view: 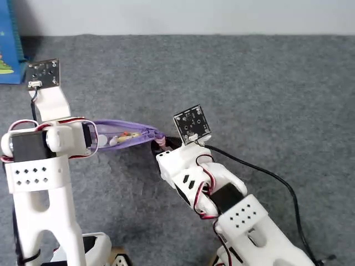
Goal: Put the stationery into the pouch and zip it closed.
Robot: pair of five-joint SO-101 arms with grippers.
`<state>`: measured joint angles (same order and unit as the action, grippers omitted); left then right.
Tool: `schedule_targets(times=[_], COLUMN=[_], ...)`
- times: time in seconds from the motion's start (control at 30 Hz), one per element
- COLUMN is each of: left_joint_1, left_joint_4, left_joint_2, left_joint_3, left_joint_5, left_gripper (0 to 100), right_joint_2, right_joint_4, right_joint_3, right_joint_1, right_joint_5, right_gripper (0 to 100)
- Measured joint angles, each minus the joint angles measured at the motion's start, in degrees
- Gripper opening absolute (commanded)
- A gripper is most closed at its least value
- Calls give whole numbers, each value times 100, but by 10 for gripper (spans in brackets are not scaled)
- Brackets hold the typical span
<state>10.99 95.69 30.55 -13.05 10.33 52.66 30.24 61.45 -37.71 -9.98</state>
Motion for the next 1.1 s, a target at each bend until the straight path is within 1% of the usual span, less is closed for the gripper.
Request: schedule_targets(times=[0.07,0.2,0.27,0.33,0.47,0.57,0.73,0.9,1.0,1.1], left_joint_1=[0,-35,-149,-378,-1055,-1600,-2479,-3367,-3631,-3684], left_joint_4=[-62,-448,-607,-756,-1204,-1530,-2163,-2593,-2664,-2637], left_joint_2=[0,0,0,0,-9,0,-9,-9,-9,-9], left_joint_3=[0,0,0,0,0,0,0,0,0,44], left_joint_5=[-9,-202,-308,-343,-360,-360,-360,-360,-360,-404], left_gripper=[13,13,32,85,222,276,279,280,280,280], right_joint_2=[316,1152,1574,1978,2752,3349,4369,5002,5125,5125], right_joint_4=[273,958,1363,1776,2523,3068,3727,3947,3974,3974], right_joint_3=[0,0,0,88,202,202,202,202,193,193], right_joint_1=[0,0,-9,-18,-246,-457,-695,-703,-721,-721], right_joint_5=[114,229,299,431,633,782,826,826,826,826], right_gripper=[9,9,9,9,9,9,9,9,9,8])
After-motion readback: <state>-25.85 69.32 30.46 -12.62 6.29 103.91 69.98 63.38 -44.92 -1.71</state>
